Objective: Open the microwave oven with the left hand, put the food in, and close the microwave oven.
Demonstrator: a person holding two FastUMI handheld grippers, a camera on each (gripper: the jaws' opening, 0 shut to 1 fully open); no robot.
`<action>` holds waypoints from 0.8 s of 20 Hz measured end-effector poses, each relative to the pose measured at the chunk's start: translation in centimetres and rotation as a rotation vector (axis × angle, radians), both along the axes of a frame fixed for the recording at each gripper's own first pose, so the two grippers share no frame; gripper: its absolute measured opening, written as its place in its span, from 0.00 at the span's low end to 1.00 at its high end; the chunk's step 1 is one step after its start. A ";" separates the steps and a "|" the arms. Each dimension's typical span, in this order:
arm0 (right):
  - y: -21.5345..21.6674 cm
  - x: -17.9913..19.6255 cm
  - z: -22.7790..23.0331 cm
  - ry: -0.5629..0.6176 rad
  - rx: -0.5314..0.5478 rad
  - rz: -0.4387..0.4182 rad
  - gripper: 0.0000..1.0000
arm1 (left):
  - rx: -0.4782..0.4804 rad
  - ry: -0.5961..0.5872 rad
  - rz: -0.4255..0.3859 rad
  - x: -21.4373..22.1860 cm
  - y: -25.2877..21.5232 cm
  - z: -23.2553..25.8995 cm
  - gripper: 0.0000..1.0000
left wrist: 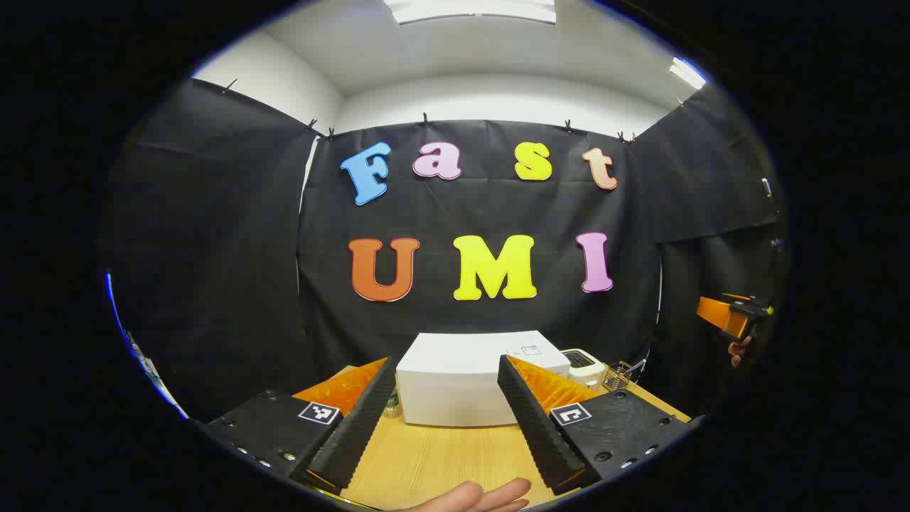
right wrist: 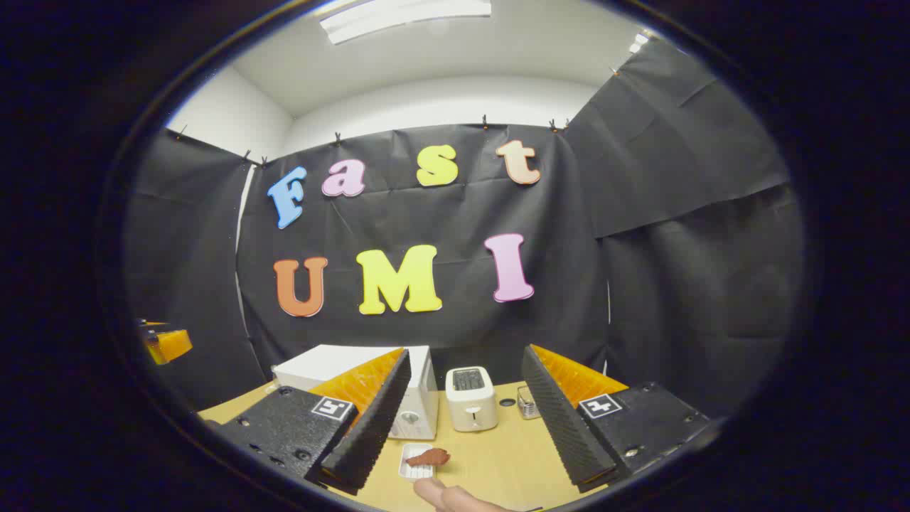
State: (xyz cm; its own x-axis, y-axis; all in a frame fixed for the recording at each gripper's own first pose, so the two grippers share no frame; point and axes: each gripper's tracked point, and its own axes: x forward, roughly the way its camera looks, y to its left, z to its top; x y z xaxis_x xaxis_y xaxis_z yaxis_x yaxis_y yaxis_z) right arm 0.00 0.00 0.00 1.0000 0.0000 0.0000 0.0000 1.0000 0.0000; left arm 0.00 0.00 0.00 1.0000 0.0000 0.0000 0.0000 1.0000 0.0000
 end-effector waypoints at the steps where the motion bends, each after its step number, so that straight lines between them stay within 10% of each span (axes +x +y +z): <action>1: 0.0 -0.1 0.0 -0.001 0.000 0.002 1.00 | 0.002 0.003 0.009 0.0 0.2 -0.1 0.92; 16: -1.1 0.1 -0.4 -0.004 0.005 -0.015 0.90 | -0.064 0.038 -0.064 0.4 -3.2 -1.3 0.92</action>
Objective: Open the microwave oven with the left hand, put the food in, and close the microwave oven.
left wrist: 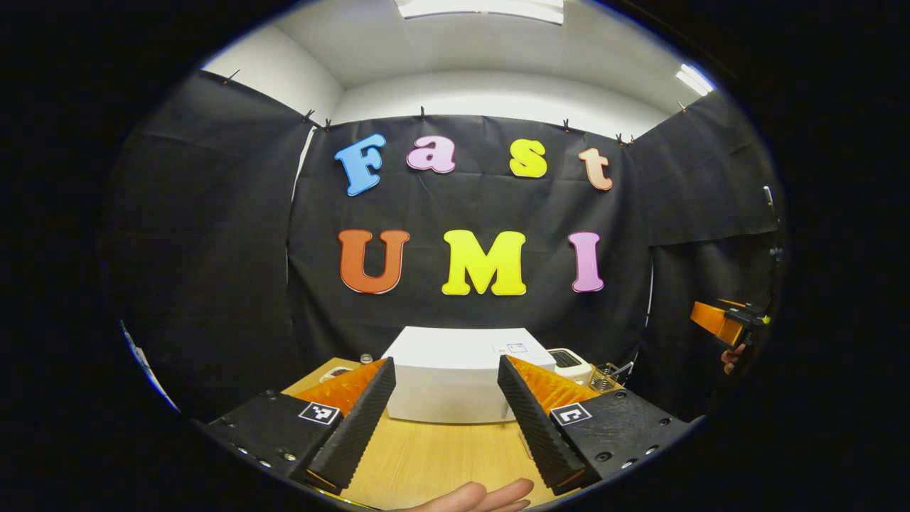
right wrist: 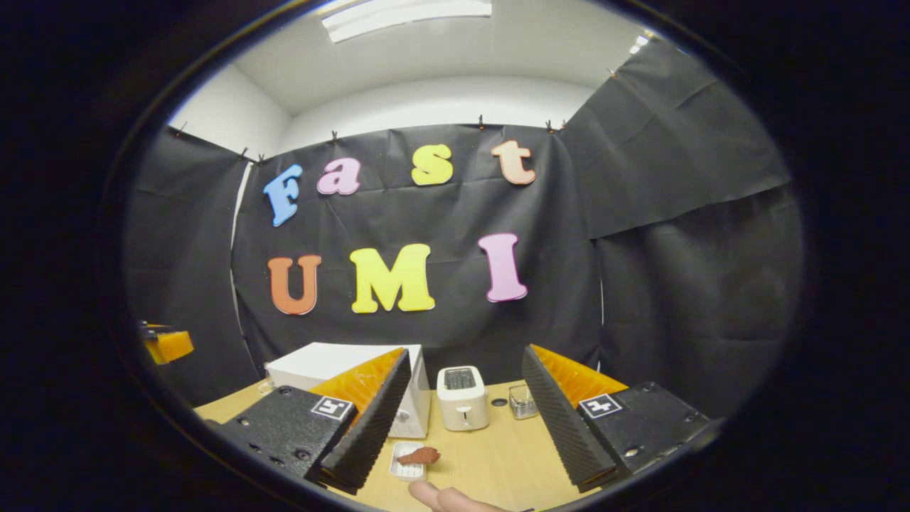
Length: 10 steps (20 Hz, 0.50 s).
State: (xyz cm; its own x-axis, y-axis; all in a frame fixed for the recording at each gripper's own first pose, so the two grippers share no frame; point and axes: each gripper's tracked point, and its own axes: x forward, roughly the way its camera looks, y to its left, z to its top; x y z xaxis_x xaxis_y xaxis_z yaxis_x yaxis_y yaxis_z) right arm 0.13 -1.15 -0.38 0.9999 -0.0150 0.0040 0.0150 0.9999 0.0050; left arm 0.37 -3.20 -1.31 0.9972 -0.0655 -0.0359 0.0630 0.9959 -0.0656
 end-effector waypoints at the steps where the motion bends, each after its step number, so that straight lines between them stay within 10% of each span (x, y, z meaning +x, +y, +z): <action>1: -0.1 0.0 -0.1 0.001 -0.002 0.003 1.00 | -0.010 0.004 -0.016 0.1 -0.6 -0.2 0.92; 10: -1.4 1.5 -1.2 -0.008 0.004 0.010 0.90 | 0.019 0.016 -0.070 4.2 -4.9 -3.5 0.92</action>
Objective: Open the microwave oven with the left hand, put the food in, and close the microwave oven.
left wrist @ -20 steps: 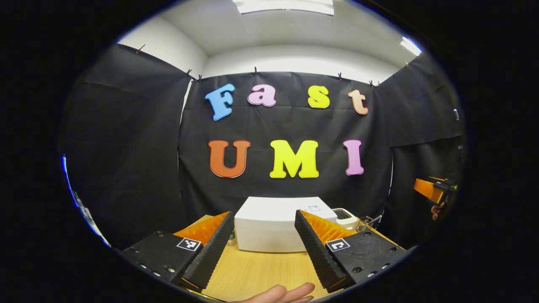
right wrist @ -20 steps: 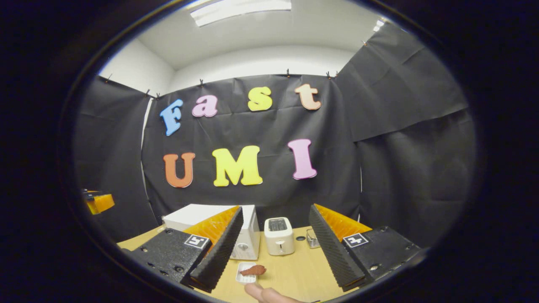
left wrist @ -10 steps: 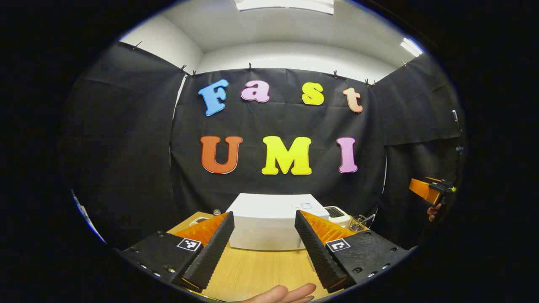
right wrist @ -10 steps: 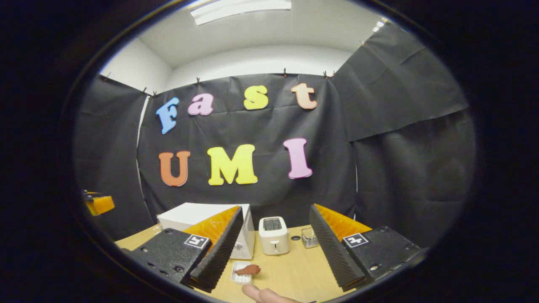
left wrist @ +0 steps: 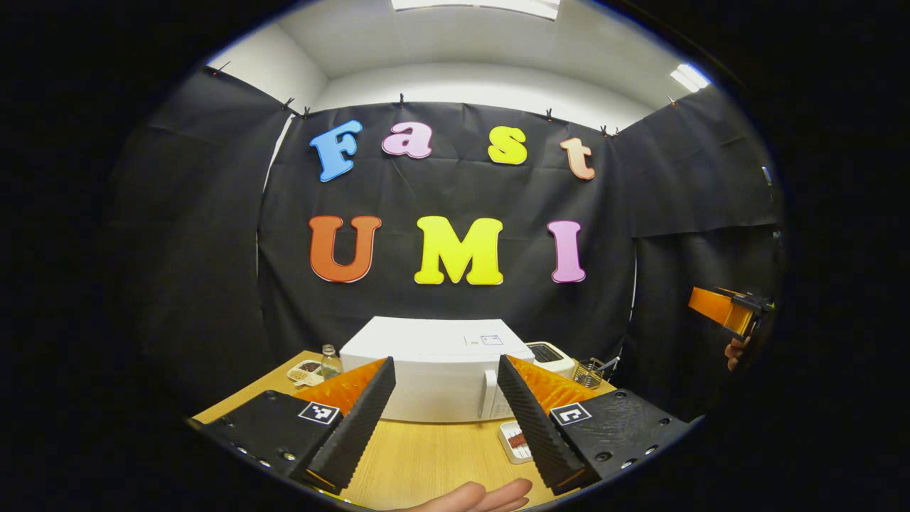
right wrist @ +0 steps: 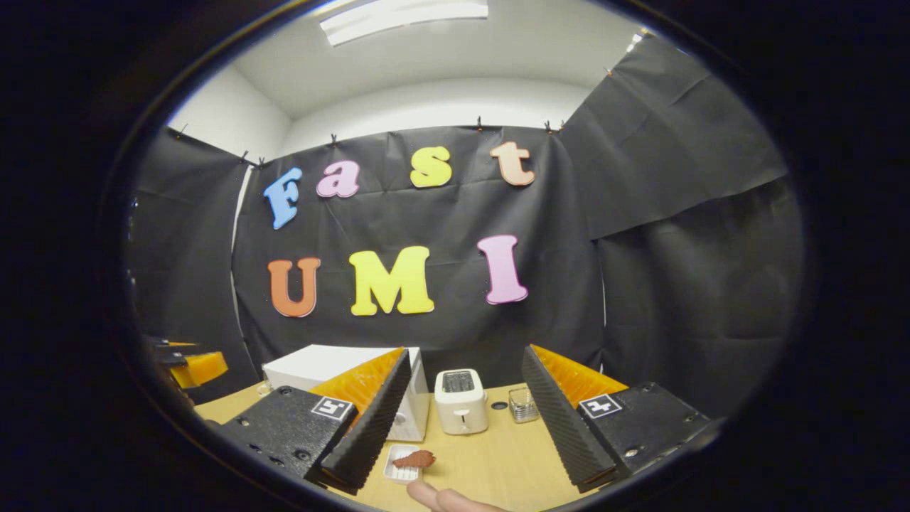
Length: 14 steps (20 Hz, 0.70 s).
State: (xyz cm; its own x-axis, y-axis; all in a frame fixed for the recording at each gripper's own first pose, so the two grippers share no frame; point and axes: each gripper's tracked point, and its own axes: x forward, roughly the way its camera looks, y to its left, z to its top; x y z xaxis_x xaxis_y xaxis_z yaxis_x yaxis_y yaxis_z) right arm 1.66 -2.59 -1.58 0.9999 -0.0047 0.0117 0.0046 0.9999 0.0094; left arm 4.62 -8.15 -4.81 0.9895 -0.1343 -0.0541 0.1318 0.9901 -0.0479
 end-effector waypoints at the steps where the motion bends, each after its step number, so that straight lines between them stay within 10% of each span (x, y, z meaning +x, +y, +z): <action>1: -0.3 0.3 -0.1 0.004 -0.001 -0.002 1.00 | 0.005 0.012 -0.009 0.6 -0.6 -0.8 0.92; 14: -1.2 -0.8 -0.8 -0.004 -0.033 0.043 0.90 | -0.027 0.111 -0.098 11.3 -6.7 -13.8 0.92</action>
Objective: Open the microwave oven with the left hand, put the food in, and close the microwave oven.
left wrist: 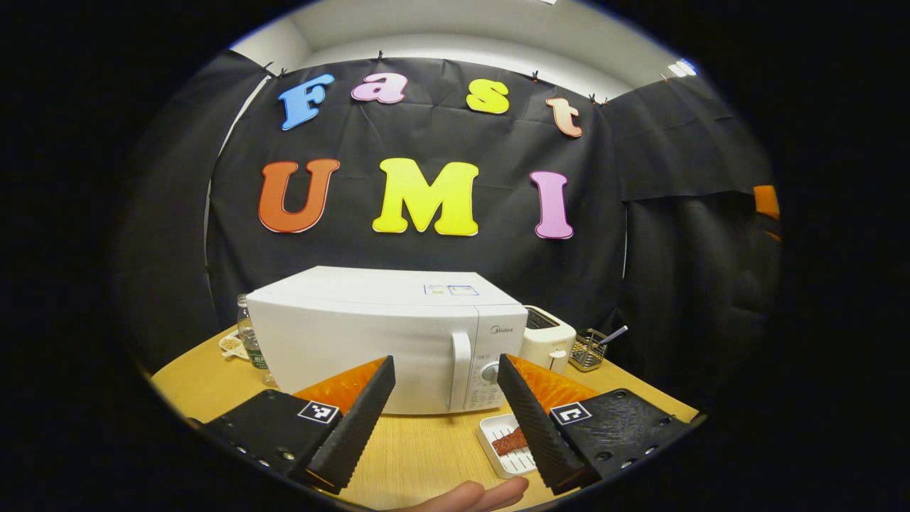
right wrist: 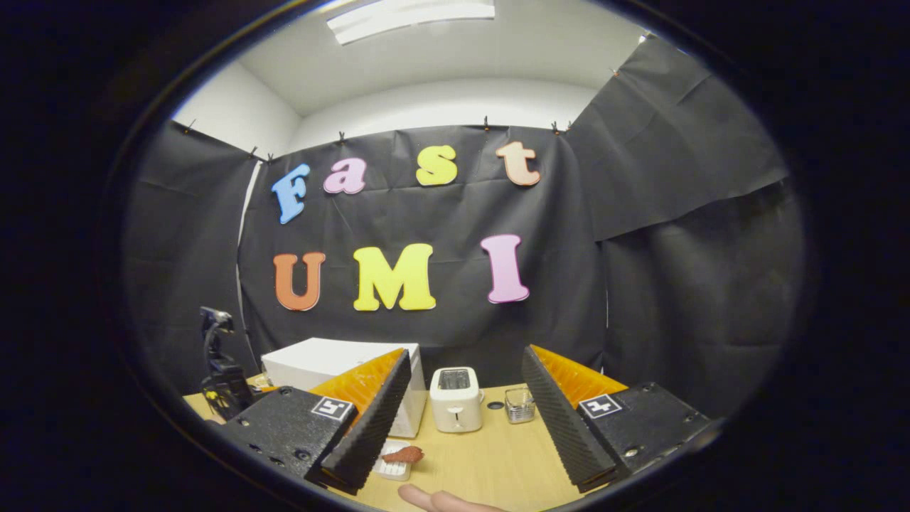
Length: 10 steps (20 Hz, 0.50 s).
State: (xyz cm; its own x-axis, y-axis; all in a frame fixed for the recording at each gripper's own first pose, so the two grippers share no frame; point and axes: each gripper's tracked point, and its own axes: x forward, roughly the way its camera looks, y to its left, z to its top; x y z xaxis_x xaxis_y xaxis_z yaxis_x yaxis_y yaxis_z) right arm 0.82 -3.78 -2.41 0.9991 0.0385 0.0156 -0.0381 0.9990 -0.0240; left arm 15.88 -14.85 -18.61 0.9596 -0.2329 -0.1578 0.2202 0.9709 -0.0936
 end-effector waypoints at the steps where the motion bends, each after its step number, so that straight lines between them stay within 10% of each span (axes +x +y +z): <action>1: 0.1 -0.2 0.0 0.003 -0.007 0.012 1.00 | -0.009 0.014 -0.007 0.6 -0.7 -1.0 0.92; 10: -1.2 -1.7 -0.8 -0.011 -0.036 0.046 1.00 | -0.003 0.034 -0.004 6.9 -4.2 -6.8 0.92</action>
State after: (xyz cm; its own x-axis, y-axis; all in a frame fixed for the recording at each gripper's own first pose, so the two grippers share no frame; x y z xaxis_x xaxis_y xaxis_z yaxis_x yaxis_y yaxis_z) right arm -0.86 -4.96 -3.20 0.9960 0.0854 0.0248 -0.0838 0.9946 -0.0606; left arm 22.80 -19.09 -25.42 0.9528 -0.2375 -0.1894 0.2211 0.9697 -0.1039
